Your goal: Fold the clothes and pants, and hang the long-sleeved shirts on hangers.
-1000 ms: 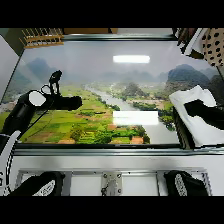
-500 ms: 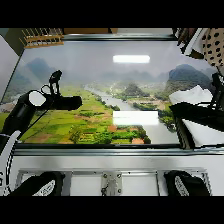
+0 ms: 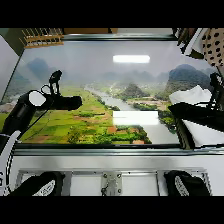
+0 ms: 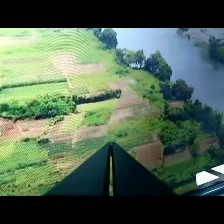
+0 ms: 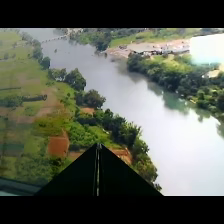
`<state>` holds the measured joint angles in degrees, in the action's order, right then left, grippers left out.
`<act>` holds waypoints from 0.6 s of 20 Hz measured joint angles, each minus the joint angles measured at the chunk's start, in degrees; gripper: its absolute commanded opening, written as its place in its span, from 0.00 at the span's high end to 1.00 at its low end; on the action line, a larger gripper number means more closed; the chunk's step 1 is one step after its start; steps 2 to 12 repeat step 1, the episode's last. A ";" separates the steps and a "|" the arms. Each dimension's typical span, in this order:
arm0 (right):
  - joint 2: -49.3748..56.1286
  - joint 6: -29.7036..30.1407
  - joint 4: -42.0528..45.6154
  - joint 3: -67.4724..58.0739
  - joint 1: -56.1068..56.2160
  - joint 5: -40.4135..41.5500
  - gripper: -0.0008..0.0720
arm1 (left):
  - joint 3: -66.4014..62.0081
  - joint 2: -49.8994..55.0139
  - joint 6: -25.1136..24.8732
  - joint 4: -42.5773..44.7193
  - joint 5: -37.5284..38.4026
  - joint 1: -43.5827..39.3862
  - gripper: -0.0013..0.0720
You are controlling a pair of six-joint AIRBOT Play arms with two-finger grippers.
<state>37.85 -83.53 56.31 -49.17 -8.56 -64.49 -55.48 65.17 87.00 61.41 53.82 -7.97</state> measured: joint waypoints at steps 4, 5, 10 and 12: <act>0.00 0.00 -0.02 0.00 0.00 0.00 0.96 | 0.00 0.00 0.02 0.00 0.00 0.00 0.97; 0.00 0.00 -0.02 0.00 0.00 0.00 0.96 | 0.00 0.00 0.02 0.00 0.00 0.00 0.97; 0.00 0.00 -0.02 0.00 0.00 0.00 0.96 | 0.00 0.00 0.02 0.00 0.00 0.00 0.97; 0.00 0.00 -0.02 0.00 0.00 0.00 0.96 | 0.00 0.00 0.02 0.00 0.00 0.00 0.97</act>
